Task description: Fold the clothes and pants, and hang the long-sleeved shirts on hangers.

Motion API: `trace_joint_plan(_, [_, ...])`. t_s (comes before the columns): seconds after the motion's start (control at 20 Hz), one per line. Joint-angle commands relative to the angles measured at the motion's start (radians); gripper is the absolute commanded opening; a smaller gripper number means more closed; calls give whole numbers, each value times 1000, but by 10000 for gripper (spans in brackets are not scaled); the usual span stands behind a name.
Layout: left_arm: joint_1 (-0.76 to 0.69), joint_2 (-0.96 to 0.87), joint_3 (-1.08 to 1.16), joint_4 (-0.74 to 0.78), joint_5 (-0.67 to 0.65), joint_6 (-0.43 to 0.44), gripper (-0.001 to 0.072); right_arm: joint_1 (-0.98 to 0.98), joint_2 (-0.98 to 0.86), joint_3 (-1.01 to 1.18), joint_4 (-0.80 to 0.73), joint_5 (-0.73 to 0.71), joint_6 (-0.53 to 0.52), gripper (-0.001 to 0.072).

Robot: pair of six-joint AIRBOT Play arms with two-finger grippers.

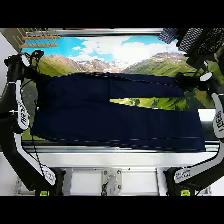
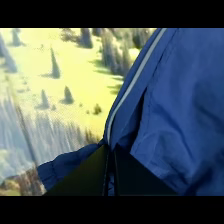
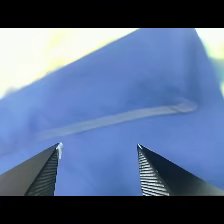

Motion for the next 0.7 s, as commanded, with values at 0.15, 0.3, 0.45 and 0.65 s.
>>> trace_joint_plan(0.15, [0,0,0,0,-1,-1,9,-95,51,-113,-127,175,154,511])
trace_joint_plan(0.3, [0,0,0,-6,-2,-1,9,-78,37,-159,-8,63,154,511])
trace_joint_plan(0.45, [-1,0,0,-6,-2,-1,9,-47,10,-159,26,-1,154,510])
trace_joint_plan(0.65, [0,0,0,-6,-3,-1,9,-12,-22,-159,43,-47,154,457])
